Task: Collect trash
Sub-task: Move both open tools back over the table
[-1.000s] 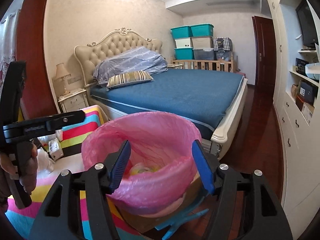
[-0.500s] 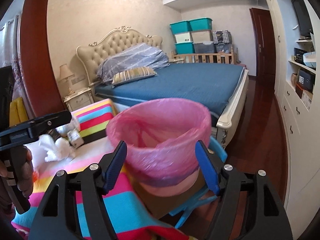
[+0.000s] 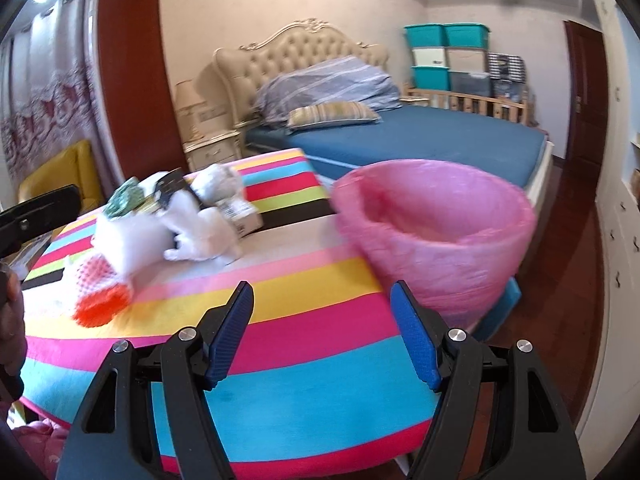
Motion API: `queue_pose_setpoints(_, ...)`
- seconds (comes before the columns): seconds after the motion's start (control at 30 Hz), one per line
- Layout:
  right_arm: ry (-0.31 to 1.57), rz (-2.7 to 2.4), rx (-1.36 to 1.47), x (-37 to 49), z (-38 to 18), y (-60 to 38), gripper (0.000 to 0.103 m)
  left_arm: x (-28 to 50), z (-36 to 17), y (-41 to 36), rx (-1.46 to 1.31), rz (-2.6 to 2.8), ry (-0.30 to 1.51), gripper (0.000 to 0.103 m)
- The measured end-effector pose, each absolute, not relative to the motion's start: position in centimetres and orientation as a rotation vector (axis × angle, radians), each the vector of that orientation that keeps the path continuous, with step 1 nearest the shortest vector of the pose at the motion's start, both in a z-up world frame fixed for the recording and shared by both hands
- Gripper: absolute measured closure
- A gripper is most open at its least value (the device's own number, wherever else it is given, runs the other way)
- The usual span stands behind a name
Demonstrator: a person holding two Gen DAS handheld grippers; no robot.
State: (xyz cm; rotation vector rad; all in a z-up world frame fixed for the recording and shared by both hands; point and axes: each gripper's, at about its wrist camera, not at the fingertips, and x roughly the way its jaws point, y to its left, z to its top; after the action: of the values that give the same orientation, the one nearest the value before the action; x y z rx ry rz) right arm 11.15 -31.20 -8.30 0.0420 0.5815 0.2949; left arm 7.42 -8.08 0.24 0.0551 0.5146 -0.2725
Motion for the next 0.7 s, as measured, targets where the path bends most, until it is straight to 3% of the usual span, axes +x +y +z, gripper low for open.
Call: queue_pose_setpoints(0.7, 0.612, 0.553, -0.097, 8.3, -7.9, -18.8, 0.035, 1.4, -4.7, 6.1, 0.025, 0.075, 0.600, 0.005)
